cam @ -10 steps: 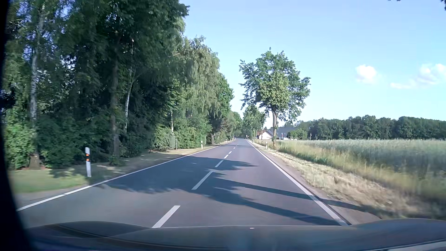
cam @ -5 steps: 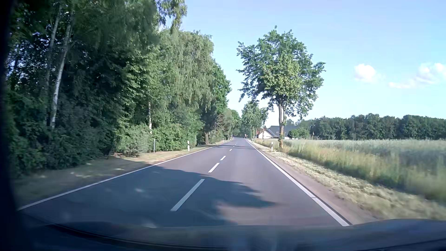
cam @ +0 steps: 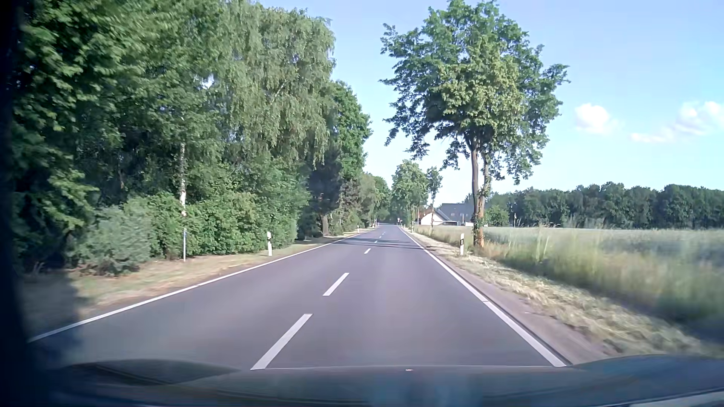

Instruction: Follow the waypoints while adhering to traffic rules and regulations

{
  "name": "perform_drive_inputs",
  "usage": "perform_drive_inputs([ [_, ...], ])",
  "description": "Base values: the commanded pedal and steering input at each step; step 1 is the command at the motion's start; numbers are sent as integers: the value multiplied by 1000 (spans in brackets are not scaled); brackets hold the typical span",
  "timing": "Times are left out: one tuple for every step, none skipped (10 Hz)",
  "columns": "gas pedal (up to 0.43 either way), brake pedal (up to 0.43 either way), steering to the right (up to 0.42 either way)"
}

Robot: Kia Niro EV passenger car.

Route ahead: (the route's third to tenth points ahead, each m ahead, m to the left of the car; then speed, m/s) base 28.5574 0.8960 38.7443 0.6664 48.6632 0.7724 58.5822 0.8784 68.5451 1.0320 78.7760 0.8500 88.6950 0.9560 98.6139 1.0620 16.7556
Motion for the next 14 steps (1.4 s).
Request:
perform_drive_inputs([
  [228,6,2],
  [228,6,3],
  [228,6,4],
  [228,6,4],
  [228,6,4],
  [228,6,4],
  [228,6,4],
  [228,6,4],
  [228,6,4],
  [228,6,4],
  [228,6,4],
  [228,6,4],
  [228,6,4],
  [228,6,5],
])
